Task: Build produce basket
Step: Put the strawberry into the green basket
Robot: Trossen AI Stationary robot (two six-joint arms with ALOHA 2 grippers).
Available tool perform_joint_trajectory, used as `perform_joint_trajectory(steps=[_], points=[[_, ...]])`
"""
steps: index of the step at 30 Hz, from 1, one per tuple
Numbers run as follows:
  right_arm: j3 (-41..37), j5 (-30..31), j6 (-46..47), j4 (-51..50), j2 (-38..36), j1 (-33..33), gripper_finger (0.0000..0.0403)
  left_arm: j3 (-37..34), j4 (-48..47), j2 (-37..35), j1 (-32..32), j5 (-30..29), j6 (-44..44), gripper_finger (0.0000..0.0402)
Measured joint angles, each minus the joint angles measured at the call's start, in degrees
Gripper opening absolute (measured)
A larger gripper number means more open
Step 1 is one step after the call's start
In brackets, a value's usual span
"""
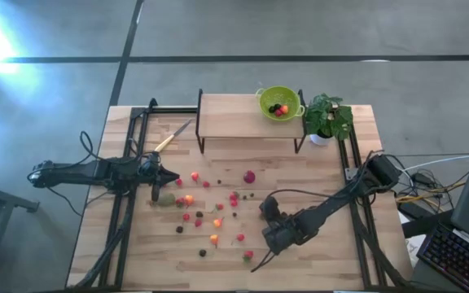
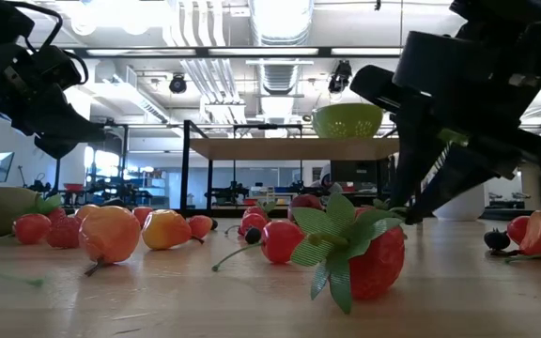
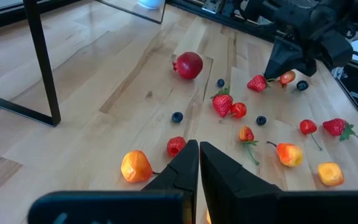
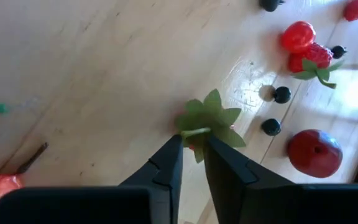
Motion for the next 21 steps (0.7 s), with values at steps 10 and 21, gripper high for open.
perform_joint_trajectory(steps=[10, 21], points=[[1.1, -0.2, 0.5, 0.6, 0.0, 0.0, 0.0061, 0.0, 0.0, 0.0, 0.0, 0.0, 0.0, 0.0021], [0.8, -0.2, -0.3, 3.8, 0.0, 0.0, 0.0112, 0.0, 0.0, 0.0, 0.0, 0.0, 0.0, 0.0021]])
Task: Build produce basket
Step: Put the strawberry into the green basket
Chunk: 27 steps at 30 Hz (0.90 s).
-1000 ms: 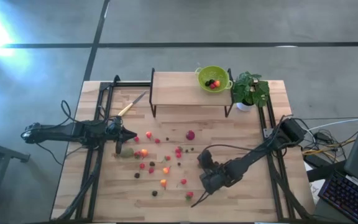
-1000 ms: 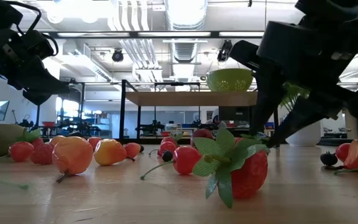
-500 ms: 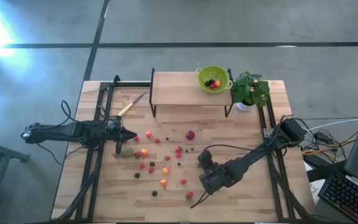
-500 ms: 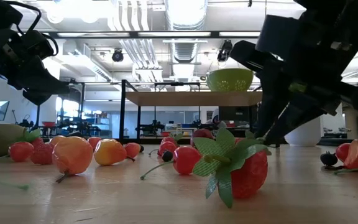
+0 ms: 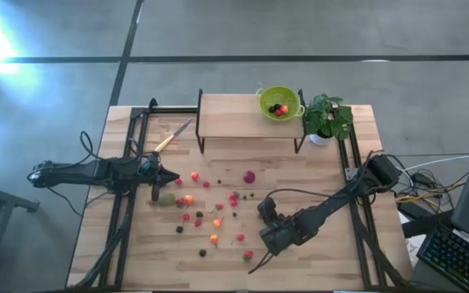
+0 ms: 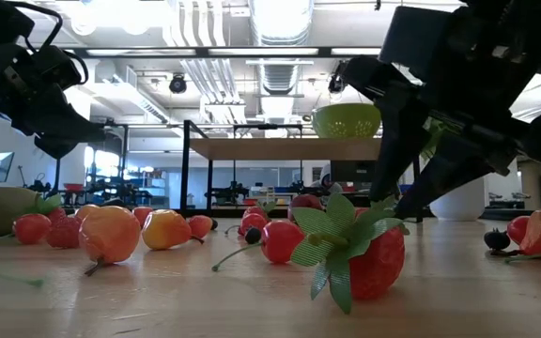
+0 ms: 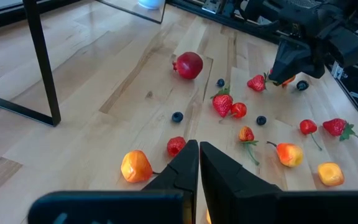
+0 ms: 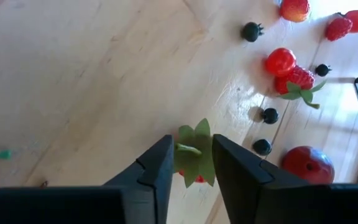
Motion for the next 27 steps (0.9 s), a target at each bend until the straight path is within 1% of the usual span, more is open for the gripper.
perform_joint_trajectory(steps=[5, 8, 12, 19, 27], points=[[0.0, 0.0, -0.1, 0.9, 0.0, 0.0, 0.0126, 0.0, 0.0, 0.0, 0.0, 0.0, 0.0, 0.0021], [0.0, 0.0, -0.1, 1.1, 0.0, 0.0, 0.0121, 0.0, 0.0, 0.0, 0.0, 0.0, 0.0, 0.0021], [-0.1, 0.0, -0.1, 1.2, 0.0, 0.0, 0.0091, 0.0, 0.0, 0.0, 0.0, 0.0, 0.0, 0.0021], [-0.1, -1.1, 0.1, 1.2, 0.0, 0.0, 0.0016, 0.0, 0.0, 0.0, 0.0, 0.0, 0.0, 0.0021], [1.1, -1.3, 0.2, 0.5, -0.1, 0.0, 0.0008, 0.0, 0.0, 0.0, 0.0, 0.0, 0.0, 0.0021]])
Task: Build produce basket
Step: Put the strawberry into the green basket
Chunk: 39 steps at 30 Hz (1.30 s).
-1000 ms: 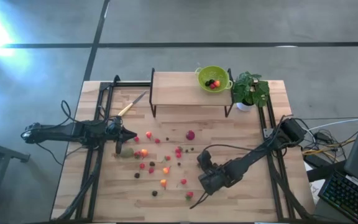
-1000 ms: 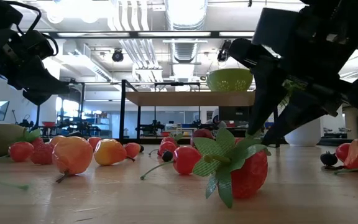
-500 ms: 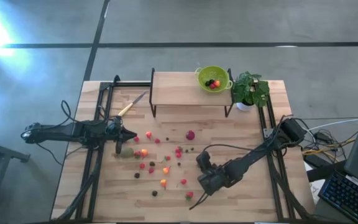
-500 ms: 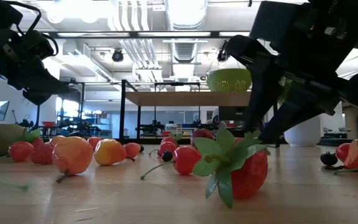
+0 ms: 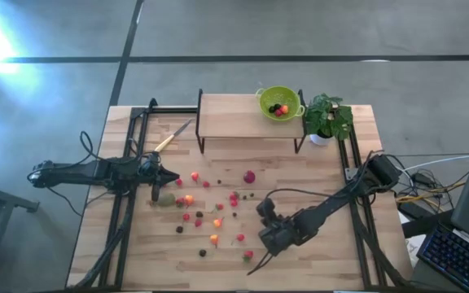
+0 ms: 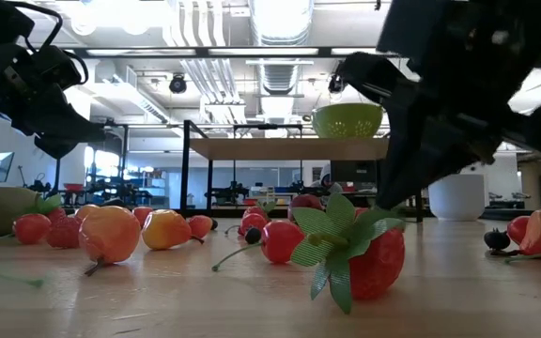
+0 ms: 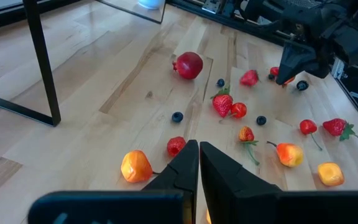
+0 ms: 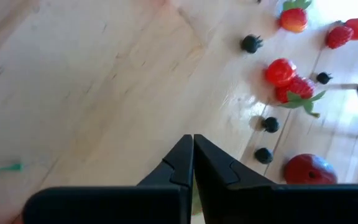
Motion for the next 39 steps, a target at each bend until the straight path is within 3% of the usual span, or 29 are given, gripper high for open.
perform_joint_trajectory(steps=[9, 16, 25, 32, 39], points=[[7.8, 4.9, 0.4, -12.3, 0.0, -0.8, 0.0008, 0.0, 0.0, 0.0, 0.0, 0.0, 0.0, 0.0021], [11.2, 4.8, 9.1, -15.3, -0.1, -3.7, 0.0009, 0.0, 0.0, 0.0, 0.0, 0.0, 0.0, 0.0021], [9.6, -3.4, 17.4, -16.0, -0.1, -9.7, 0.0068, 0.0, 0.0, 0.0, 0.0, 0.0, 0.0, 0.0021], [9.9, -3.6, 11.4, -16.6, -0.1, -12.5, 0.0134, 0.0, 0.0, 0.0, 0.0, 0.0, 0.0, 0.0021], [9.9, -3.3, -19.5, -21.5, -0.1, -12.6, 0.0164, 0.0, 0.0, 0.0, 0.0, 0.0, 0.0, 0.0021]])
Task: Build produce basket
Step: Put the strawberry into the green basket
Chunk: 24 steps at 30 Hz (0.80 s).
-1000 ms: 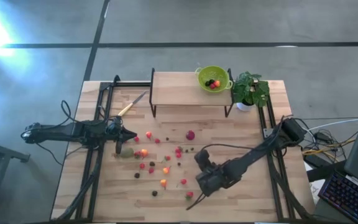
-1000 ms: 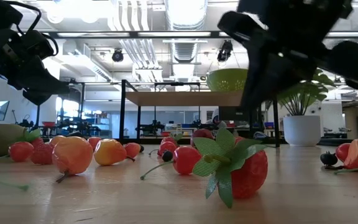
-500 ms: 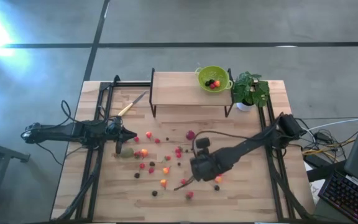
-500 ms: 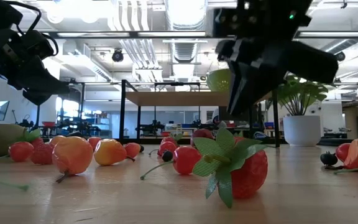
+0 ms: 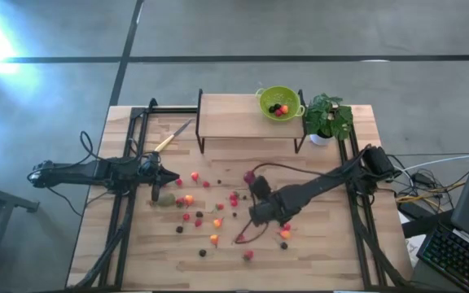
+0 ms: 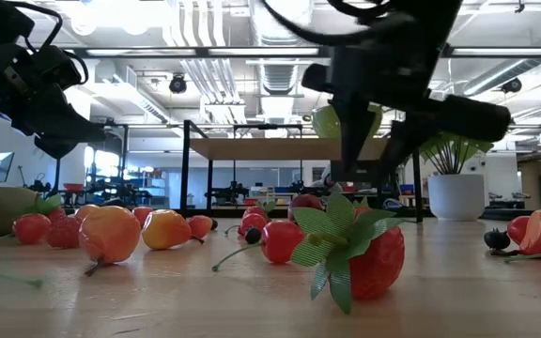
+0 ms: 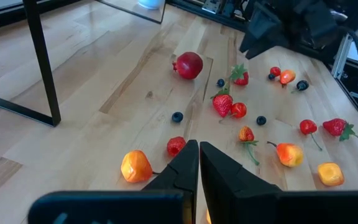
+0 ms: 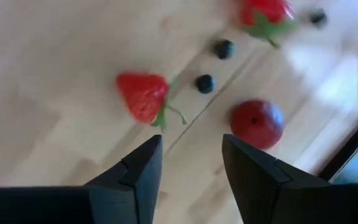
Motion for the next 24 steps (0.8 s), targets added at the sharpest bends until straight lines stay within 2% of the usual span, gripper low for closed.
perform_joint_trajectory(steps=[4, 7, 17, 24], points=[[0.0, 0.7, -14.6, -0.6, 0.0, -0.1, 0.0157, 0.0, 0.0, 0.0, 0.0, 0.0, 0.0, 0.0021], [0.0, 1.0, -22.0, -0.3, 0.0, -0.1, 0.0146, 0.0, 0.0, 0.0, 0.0, 0.0, 0.0, 0.0021], [-1.6, 2.3, -34.7, 2.7, 0.1, -0.1, 0.0119, 0.0, 0.0, 0.0, 0.0, 0.0, 0.0, 0.0021], [-5.1, 3.9, -41.9, 9.0, 0.1, -0.1, 0.0145, 0.0, 0.0, 0.0, 0.0, 0.0, 0.0, 0.0021]])
